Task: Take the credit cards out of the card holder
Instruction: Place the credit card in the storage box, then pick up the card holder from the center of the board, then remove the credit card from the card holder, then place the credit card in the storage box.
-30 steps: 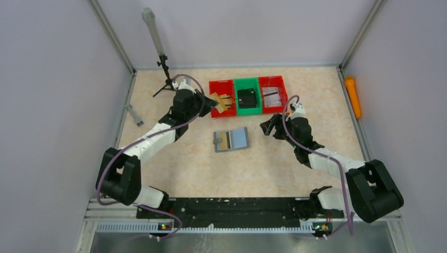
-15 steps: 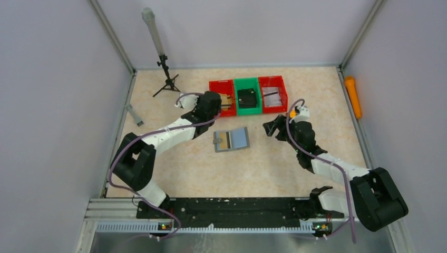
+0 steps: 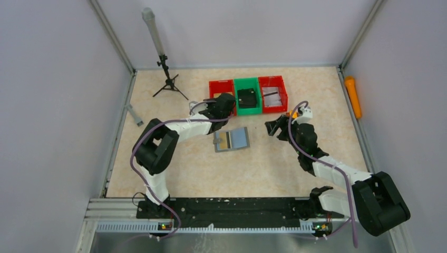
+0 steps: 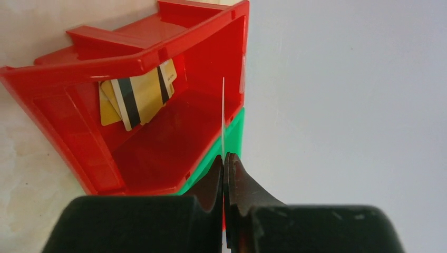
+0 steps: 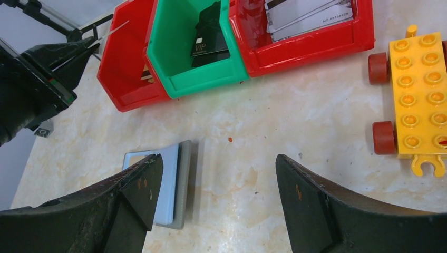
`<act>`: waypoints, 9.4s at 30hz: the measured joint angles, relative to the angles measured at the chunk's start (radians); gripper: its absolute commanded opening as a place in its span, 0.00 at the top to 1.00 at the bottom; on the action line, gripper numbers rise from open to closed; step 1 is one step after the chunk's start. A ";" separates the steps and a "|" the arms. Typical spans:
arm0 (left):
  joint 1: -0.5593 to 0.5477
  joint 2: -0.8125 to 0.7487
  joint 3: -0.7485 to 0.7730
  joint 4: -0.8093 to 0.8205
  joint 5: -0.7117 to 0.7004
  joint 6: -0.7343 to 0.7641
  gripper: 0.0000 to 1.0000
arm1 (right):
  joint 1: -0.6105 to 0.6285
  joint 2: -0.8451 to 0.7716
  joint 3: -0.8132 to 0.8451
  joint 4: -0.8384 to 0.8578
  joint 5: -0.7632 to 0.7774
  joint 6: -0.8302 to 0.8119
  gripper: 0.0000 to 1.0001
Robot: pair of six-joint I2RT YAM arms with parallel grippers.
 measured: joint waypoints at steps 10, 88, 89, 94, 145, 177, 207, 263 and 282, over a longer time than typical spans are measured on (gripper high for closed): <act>0.029 0.093 0.051 0.016 -0.010 -0.044 0.98 | 0.000 0.000 -0.001 0.013 -0.001 0.005 0.21; 0.259 -0.344 -0.516 0.110 1.114 1.327 0.03 | 0.146 0.535 0.252 0.008 -0.462 -0.005 1.00; 0.259 -0.366 -0.533 0.119 1.115 1.330 0.02 | 0.146 0.509 0.233 0.018 -0.459 -0.005 1.00; 0.259 -0.496 -0.621 0.212 1.130 1.331 0.01 | 0.146 0.382 0.143 0.130 -0.461 -0.005 1.00; 0.233 -0.447 -0.657 0.673 1.489 1.228 0.97 | 0.174 0.231 0.012 0.379 -0.570 0.001 0.65; 0.197 -0.381 -0.673 0.984 1.647 1.099 0.72 | 0.098 0.259 -0.054 0.769 -0.694 0.262 1.00; 0.224 -0.400 -0.707 1.049 1.651 1.047 0.97 | 0.053 0.358 -0.053 0.845 -0.756 0.307 0.72; 0.271 -1.207 -0.784 -0.037 0.433 1.315 1.00 | 0.270 0.532 0.787 -0.390 -0.198 -0.658 1.00; 0.271 -1.188 -0.784 -0.080 0.363 1.303 1.00 | 0.324 0.951 1.292 -0.579 0.138 -1.080 1.00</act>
